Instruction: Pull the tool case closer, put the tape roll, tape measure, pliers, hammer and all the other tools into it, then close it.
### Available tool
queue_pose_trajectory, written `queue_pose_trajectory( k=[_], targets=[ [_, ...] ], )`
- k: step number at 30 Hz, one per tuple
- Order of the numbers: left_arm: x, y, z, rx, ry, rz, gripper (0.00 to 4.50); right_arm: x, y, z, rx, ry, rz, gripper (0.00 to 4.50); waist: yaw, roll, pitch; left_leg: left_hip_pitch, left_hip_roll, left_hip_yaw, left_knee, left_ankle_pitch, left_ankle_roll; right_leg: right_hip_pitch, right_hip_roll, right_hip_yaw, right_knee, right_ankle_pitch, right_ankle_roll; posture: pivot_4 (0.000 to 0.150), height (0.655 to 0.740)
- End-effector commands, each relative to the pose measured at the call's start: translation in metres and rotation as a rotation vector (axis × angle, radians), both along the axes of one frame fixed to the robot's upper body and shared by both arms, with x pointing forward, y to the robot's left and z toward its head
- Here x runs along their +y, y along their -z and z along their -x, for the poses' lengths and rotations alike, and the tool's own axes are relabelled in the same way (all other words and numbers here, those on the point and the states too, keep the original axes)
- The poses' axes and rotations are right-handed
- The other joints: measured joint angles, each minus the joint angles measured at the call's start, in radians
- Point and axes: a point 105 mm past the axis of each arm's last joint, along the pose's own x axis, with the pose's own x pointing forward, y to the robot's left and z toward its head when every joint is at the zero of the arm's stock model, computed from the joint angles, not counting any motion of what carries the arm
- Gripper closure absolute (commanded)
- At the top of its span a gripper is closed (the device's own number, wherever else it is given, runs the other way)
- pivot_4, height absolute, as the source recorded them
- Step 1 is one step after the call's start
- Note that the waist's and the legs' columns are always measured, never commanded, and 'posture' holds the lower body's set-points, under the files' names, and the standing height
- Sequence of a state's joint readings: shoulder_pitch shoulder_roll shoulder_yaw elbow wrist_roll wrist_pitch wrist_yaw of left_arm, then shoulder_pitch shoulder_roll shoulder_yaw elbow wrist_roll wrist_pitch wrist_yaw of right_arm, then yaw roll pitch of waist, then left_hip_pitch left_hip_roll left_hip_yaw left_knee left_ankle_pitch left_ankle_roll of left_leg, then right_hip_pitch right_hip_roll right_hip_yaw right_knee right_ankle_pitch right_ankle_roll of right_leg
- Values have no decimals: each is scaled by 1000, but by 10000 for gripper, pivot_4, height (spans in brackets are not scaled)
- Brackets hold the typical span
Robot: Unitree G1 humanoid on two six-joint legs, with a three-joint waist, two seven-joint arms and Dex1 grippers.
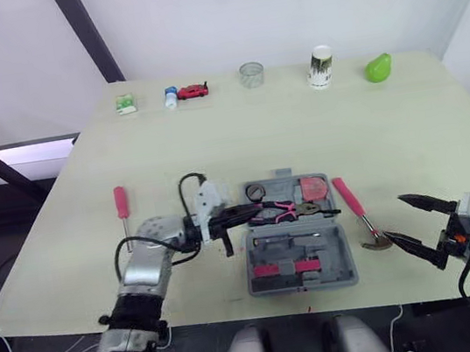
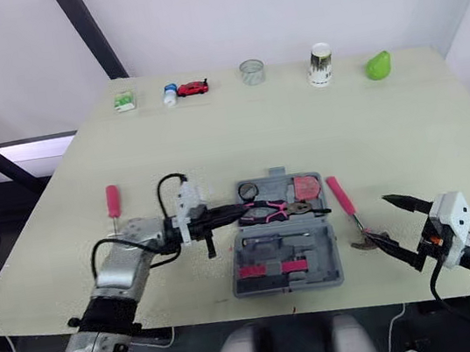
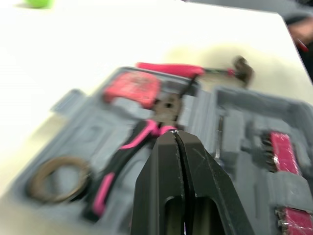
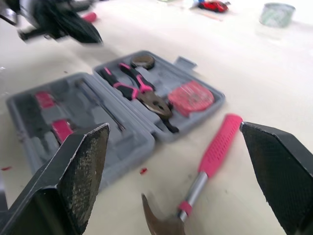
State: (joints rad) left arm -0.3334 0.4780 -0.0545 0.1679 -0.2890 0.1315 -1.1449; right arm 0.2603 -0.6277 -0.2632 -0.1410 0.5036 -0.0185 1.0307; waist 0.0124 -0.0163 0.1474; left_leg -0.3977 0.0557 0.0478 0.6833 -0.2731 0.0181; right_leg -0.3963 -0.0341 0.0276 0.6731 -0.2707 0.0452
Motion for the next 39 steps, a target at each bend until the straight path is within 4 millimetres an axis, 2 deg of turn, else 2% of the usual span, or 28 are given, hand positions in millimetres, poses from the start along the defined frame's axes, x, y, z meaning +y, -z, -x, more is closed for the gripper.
queue_pose_trajectory(
  k=[1,5,7,9,12,13,14,17,18,23,26,39],
  targets=[
    [40,-29,7,-37,-199,136,44424,-29,1,7,-16,105,53,0,-2,0,0,0,1,-1,-1,0,0,0,0,0,0,0,0,1500,7400],
    [77,-16,21,-6,-404,160,44424,-46,4,16,-32,186,27,0,-2,1,0,2,1,0,-2,0,0,0,-1,1,0,0,0,1500,7400],
    [97,-5,34,15,-496,143,40512,-55,7,21,-41,221,30,0,-4,1,0,2,1,0,-2,0,0,0,-1,1,0,0,0,1500,7400],
    [116,3,46,30,-590,129,33967,-63,11,25,-35,255,36,0,-6,0,0,2,1,1,-2,0,0,0,-1,2,0,0,0,1500,7400],
    [144,9,63,42,-711,115,20389,-76,15,29,-16,313,34,0,-4,0,1,2,1,1,-2,0,0,0,-1,1,-1,-2,-3,1500,7400],
    [150,10,67,44,-737,112,20389,-79,17,29,-11,323,34,0,-2,0,1,2,1,1,-2,0,0,0,-1,1,-1,-2,-4,1500,7400],
    [159,12,72,50,-773,108,13200,-83,18,31,-2,337,33,0,-2,0,0,2,1,1,-2,0,0,0,-1,1,-1,-2,-4,1500,7400],
    [183,20,92,70,-877,86,1966,-94,22,38,21,392,3,0,-2,0,0,3,1,1,-2,0,0,0,-2,2,-1,-2,-4,1500,7400],
    [192,23,100,80,-917,77,557,-98,25,42,38,415,3,0,-2,0,0,3,1,2,-2,0,0,0,-2,2,-1,-2,-4,1500,7400],
    [214,37,128,118,-1038,52,557,-107,37,59,93,483,-17,0,-1,0,0,3,2,2,-4,-1,0,0,-2,2,-3,-3,-5,1500,7400],
    [218,42,134,129,-1055,42,557,-108,40,63,108,497,-24,0,-2,0,0,3,3,2,-4,-1,0,0,-4,2,-3,-3,-5,1500,7400],
    [212,37,124,105,-1042,56,557,-104,42,61,113,491,-25,0,-22,-1,0,3,2,4,-6,-1,1,0,-5,3,-5,-2,-4,1500,7400]
  ],
)
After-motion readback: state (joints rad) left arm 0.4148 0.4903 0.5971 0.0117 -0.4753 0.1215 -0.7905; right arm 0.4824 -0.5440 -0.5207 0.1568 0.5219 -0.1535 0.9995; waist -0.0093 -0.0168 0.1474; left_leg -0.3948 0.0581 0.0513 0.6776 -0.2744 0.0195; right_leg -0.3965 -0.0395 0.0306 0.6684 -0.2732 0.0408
